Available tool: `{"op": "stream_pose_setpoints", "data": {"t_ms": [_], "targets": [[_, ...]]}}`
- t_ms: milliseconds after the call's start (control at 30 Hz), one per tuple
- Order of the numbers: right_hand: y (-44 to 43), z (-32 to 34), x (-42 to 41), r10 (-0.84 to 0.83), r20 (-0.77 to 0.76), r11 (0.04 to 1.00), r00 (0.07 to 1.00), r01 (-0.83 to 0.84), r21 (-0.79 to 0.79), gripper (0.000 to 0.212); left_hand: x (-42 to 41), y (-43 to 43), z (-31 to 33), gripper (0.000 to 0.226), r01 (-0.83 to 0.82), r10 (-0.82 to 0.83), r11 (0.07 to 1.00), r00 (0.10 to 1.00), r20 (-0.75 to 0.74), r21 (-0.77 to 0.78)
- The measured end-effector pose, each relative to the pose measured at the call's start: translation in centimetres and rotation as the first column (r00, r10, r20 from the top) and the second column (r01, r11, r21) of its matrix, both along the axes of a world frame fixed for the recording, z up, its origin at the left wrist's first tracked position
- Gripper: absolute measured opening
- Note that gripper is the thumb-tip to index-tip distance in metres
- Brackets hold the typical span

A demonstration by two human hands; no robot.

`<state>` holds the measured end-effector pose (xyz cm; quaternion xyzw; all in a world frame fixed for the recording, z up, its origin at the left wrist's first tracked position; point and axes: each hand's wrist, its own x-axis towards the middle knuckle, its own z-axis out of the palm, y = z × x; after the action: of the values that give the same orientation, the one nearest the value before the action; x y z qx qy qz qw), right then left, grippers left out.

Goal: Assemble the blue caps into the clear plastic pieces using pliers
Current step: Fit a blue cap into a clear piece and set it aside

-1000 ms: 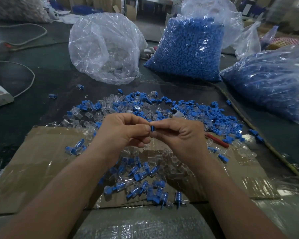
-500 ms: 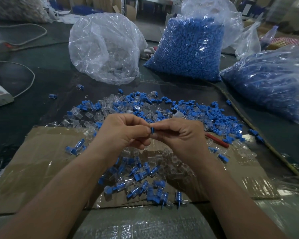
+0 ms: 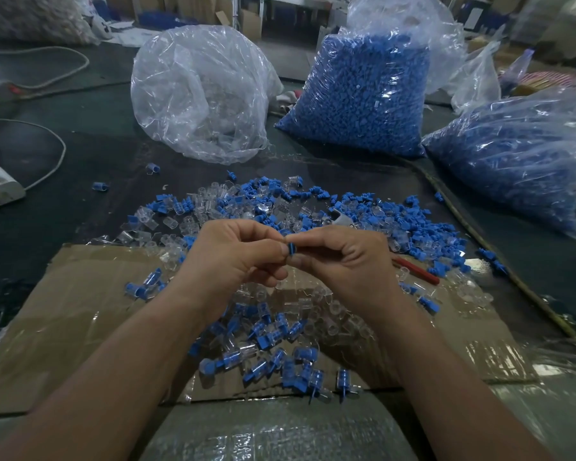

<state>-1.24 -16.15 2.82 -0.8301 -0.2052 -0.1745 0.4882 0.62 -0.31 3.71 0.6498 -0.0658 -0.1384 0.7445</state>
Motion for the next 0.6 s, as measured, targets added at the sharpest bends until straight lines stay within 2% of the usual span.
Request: {"op": "stream_pose_setpoints", "data": {"t_ms": [67,133,233,300,367,433,500,600], "targets": [[-0.4,0.4,0.1,-0.051,-0.088,0.999,0.995,0.050,-0.009,0.030,0.0,0.0,0.0,0.014,0.002,-0.002,1.000,1.000,0.003,-0.003],[-1.6,0.8,0.4,-0.183,-0.122,0.983,0.976,0.181,-0.024,0.028,0.0,0.1,0.0,0.008,0.000,0.000,1.000,1.000,0.003,-0.011],[-4.4,1.4,1.0,-0.436,-0.119,0.898,0.892,0.421,-0.129,0.022,0.0,0.1,0.0,0.008,-0.015,0.015,1.000,1.000,-0.001,-0.025],[-6.2,1.6,1.2,-0.544,-0.173,0.833,0.821,0.504,-0.228,0.027,0.0,0.1,0.1,0.011,-0.034,0.034,0.999,0.999,-0.002,-0.032],[-7.5,1.4,1.3,-0.588,-0.262,0.789,0.765,0.473,-0.392,0.040,0.0,0.1,0.1,0.012,-0.050,0.050,0.998,0.999,0.000,-0.040],[-8.0,1.4,1.3,-0.610,-0.351,0.749,0.711,0.371,-0.549,0.053,0.0,0.2,0.1,0.013,-0.056,0.057,0.998,0.998,0.013,-0.038],[-7.9,1.3,1.3,-0.626,-0.406,0.717,0.666,0.286,-0.636,0.063,0.0,0.2,0.1,0.013,-0.056,0.057,0.998,0.998,0.020,-0.037],[-7.2,1.3,1.3,-0.621,-0.446,0.686,0.644,0.173,-0.706,0.057,0.1,0.2,0.0,0.012,-0.054,0.055,0.998,0.998,0.023,-0.035]]}}
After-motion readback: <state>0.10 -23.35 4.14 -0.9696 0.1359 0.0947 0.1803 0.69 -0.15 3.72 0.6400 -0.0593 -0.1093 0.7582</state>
